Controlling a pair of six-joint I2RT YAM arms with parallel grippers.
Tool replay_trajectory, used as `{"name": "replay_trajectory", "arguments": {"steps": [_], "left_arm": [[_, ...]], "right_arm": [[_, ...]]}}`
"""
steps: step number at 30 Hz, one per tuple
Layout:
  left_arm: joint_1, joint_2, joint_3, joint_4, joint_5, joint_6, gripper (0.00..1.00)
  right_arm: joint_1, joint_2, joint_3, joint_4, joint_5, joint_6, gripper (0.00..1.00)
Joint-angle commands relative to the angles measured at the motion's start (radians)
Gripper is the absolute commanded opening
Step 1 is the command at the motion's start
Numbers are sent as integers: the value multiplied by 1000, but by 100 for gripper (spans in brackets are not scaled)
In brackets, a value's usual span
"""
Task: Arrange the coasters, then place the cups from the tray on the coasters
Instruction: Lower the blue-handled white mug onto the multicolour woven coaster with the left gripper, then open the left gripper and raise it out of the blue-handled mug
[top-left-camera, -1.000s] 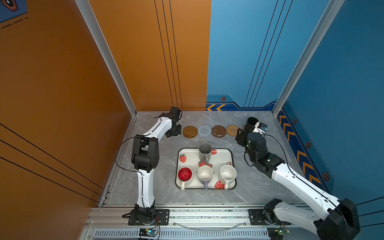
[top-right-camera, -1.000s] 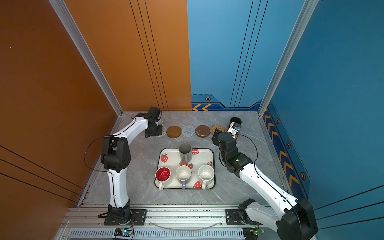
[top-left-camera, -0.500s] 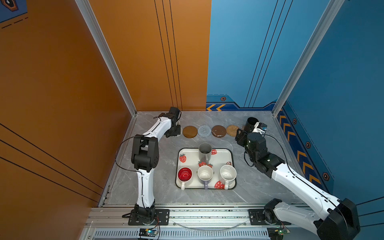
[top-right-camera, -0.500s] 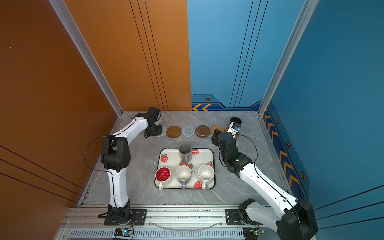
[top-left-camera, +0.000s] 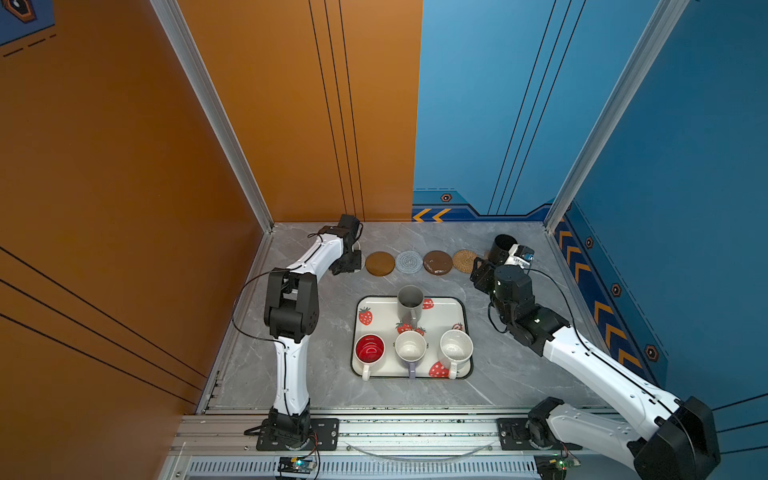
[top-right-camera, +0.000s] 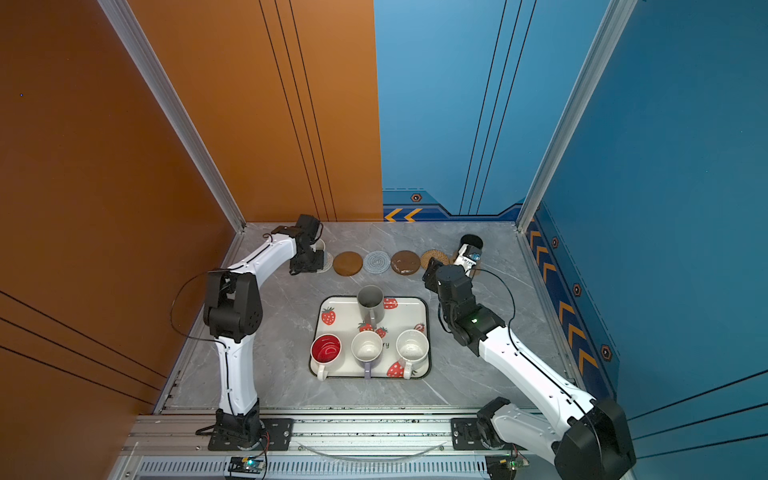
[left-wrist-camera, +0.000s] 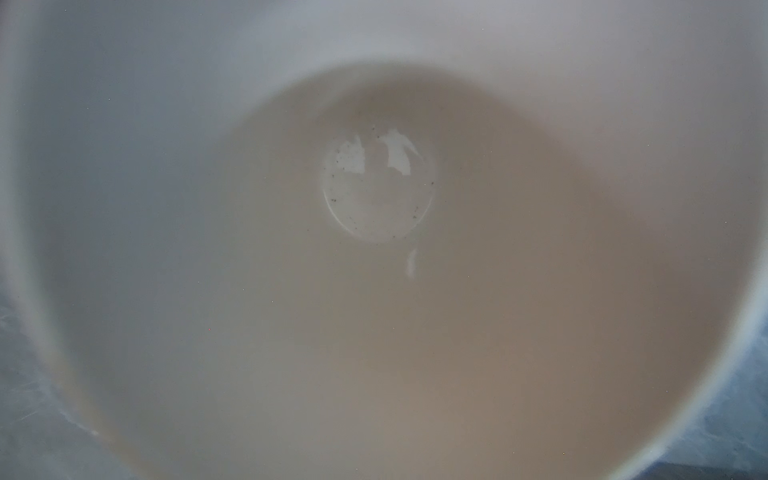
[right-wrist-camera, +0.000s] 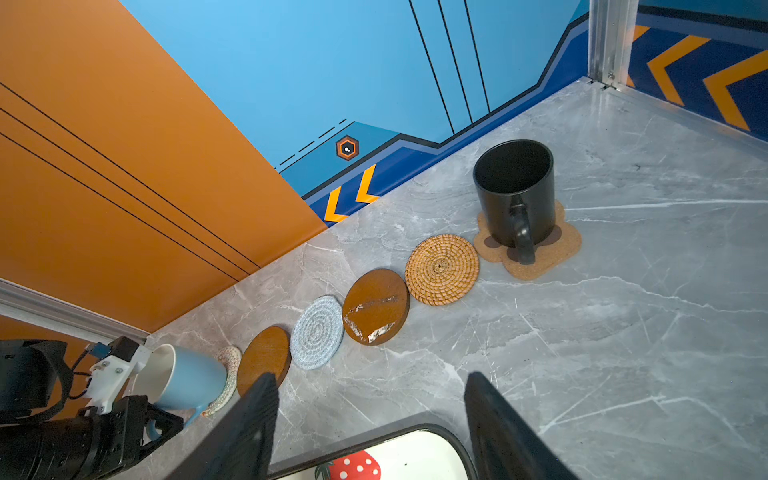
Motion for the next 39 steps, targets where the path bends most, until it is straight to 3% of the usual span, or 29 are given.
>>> {"name": "replay_trajectory", "arguments": {"steps": [1,20,33,39], "left_arm": [[10,13,37,30,3,-4,0],[9,-8,18,29,5,4,39],[-19,-149,-64,41,-12,-4,43],[-71,-313,-229,160,-7,-25,43]], "right_arm": [[-6,0,-12,-14,-3,10,70],[-7,3,-12,-13,-5,11,70],[-8,5,-8,-11,-12,15,70],[8,35,49,-43,-19,8,70]]}}
